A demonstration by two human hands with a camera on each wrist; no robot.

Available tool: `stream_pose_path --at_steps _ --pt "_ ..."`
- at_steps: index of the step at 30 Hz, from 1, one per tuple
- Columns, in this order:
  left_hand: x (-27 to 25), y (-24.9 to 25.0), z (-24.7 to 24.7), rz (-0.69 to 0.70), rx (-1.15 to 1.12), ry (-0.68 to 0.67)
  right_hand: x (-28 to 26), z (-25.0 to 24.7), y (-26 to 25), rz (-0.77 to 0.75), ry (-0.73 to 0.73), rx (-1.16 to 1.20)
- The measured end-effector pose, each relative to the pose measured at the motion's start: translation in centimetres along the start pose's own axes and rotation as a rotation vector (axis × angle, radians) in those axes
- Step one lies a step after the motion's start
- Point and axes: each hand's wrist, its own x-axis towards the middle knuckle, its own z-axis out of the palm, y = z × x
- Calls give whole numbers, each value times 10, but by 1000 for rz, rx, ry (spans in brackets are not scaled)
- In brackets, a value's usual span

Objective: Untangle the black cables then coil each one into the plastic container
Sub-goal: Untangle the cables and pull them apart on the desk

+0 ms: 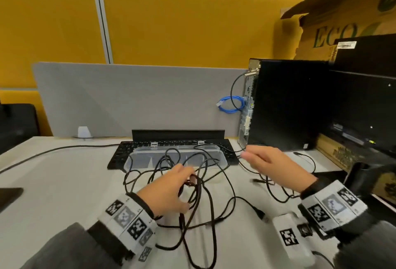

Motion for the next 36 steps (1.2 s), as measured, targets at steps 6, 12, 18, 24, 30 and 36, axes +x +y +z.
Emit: stream_pose_path --at_steps 6,12,18,24,30,36 --pt "-20 -21 -24 70 -438 481 5 -22 -2 -3 655 270" --pt "-30 -26 -16 57 -729 754 -1 -25 21 131 715 196" --pt "-30 -30 -8 46 -933 845 -8 7 -7 148 -24 -435" --pt "-28 -30 1 45 -932 903 5 59 -75 -85 -273 -53" --pt "-24 -30 8 31 -1032 874 19 94 -91 -169 -54 24" --pt "-23 -35 6 -159 -1296 776 19 64 -104 -212 183 338"
